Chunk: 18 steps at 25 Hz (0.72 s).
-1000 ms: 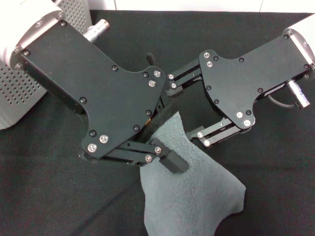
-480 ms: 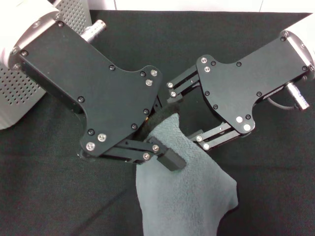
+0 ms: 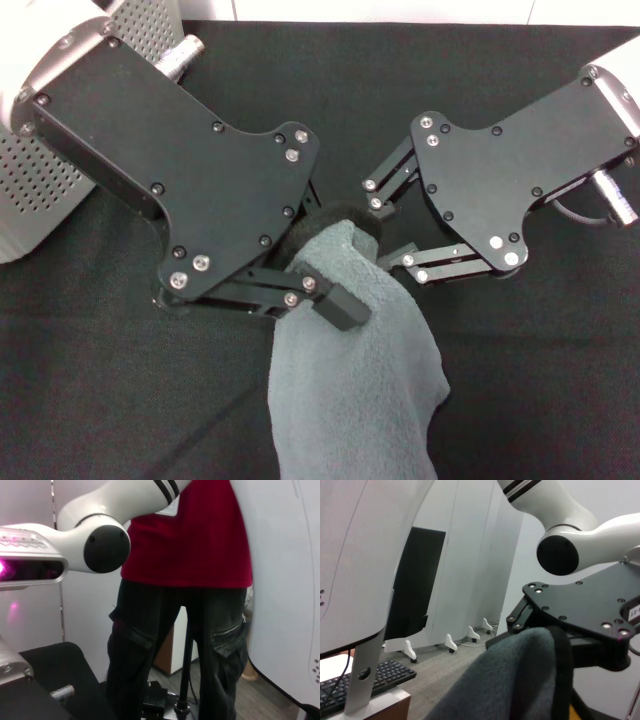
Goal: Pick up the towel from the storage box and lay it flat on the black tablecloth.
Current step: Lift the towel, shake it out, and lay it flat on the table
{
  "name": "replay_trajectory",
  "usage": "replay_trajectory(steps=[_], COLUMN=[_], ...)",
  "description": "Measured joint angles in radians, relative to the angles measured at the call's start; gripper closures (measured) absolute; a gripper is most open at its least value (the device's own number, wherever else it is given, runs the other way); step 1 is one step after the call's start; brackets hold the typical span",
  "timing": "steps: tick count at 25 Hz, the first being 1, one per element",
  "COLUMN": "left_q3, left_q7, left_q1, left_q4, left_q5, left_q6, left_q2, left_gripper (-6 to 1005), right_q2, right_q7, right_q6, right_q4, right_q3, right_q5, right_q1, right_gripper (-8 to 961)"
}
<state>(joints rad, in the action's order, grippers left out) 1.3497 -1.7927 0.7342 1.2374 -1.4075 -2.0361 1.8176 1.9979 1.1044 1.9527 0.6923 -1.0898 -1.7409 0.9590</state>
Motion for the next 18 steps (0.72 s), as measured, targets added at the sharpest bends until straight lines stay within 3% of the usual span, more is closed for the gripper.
replay_trajectory(steps=[8, 13, 18], left_q3=[-0.012, -0.025, -0.027], left_q7=[0.001, 0.001, 0.001], left_q1=[-0.008, -0.012, -0.015], left_q4=[-0.002, -0.003, -0.004], left_q5=[-0.002, -0.004, -0.004], left_q6=[0.001, 0.001, 0.001], left_q2=[-0.001, -0.001, 0.000], left_gripper=[982, 982, 981], right_q2=[-0.001, -0.001, 0.000], right_q7=[0.000, 0.000, 0.002], right_q6=[0.003, 0.016, 0.032], right_q4=[0.033, 0.033, 0.033], right_q3=[0.001, 0.001, 0.004], right_q5=[0.004, 0.005, 0.005], right_q1=[-0.028, -0.032, -0.032], right_gripper=[729, 850, 846])
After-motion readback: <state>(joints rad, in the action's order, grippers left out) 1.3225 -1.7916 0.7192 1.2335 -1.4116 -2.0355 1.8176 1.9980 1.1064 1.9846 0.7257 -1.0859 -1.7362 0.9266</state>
